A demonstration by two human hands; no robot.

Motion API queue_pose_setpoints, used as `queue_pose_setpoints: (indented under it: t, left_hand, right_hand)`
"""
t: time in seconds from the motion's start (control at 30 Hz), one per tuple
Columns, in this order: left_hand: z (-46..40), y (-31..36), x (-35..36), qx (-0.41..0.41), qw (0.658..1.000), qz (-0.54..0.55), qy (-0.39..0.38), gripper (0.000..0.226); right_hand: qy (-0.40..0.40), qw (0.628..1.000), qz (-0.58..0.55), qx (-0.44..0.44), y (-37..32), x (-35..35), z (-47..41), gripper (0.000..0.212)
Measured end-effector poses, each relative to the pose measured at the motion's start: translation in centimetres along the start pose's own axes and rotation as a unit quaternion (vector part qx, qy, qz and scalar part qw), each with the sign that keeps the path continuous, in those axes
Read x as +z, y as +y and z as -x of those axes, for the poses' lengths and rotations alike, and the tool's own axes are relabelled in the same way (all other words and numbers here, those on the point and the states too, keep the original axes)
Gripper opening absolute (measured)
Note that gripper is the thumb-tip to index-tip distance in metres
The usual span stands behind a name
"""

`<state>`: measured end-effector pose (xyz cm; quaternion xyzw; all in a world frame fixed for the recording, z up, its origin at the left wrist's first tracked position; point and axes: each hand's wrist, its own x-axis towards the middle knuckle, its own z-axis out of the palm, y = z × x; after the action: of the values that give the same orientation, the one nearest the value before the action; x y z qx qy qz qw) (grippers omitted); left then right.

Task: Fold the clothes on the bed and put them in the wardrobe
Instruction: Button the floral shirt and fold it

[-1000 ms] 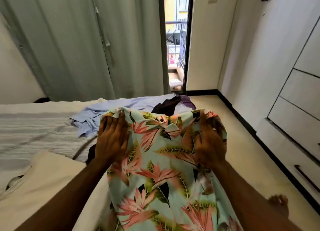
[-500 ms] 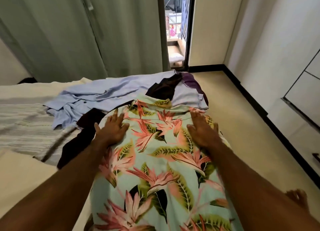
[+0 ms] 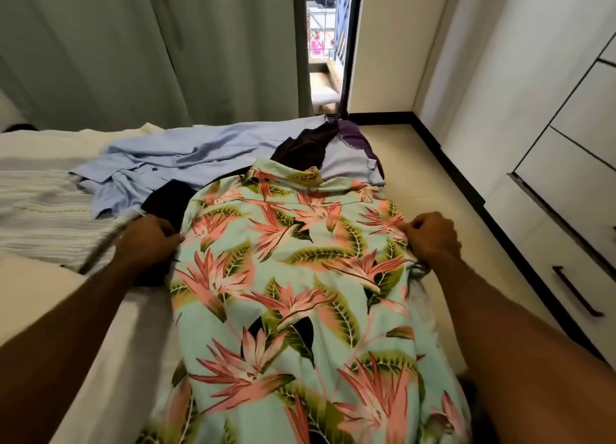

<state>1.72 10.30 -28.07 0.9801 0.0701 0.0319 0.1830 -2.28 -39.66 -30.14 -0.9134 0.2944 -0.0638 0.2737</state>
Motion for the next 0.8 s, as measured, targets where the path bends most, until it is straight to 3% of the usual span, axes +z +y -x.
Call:
queue_pose_setpoints:
  t: [0.07,0.17,0.33,0.43,0.53,0.63,0.7,0.8]
  left_hand:
    - [-0.5,-0.4,-0.3,-0.027,0.997,0.069,-0.008,0.014]
    - [-0.9,-1.4,-0.6,-0.06,0.993,0.096,-0.014,0.034]
    - [-0.4,-3.2,-0.4,-0.047,0.993,0.097,-0.037,0.062]
    - [0.1,-4.1,-0.3,-0.117,0.992,0.049,0.002,0.074]
    - [0.9,-3.7,-0.7,-0.135,0.984,-0.092,0.072,0.059]
    - [0.3,-2.4,-0.9,0.004,0.986,-0.056,0.157,0.031]
    - [-0.6,-0.9,-0.7,0.063,0.994,0.018,0.083,0.019]
    - [-2.2,0.7,-0.3,-0.014,0.993,0.101,-0.059,0.026]
  right_hand:
    - [0.049,0.997,0.066,-0.012,-1.3,0.0,0.4,0.02]
    - [0.067,0.982,0.133,-0.115,-4.3,0.4,1.6,0.023]
    - [-0.024,0.953,0.145,-0.265,-10.7,4.2,5.3,0.031]
    - [-0.111,0.931,0.153,-0.312,-12.3,7.6,7.8,0.049]
    - [-0.179,0.914,0.165,-0.324,-11.8,10.2,9.2,0.054]
    - [-0.168,0.913,0.168,-0.331,-10.8,11.2,9.3,0.054]
    - [-0.161,0.914,0.17,-0.331,-10.7,11.3,9.4,0.056]
    - [-0.158,0.913,0.182,-0.329,-10.8,11.4,9.6,0.057]
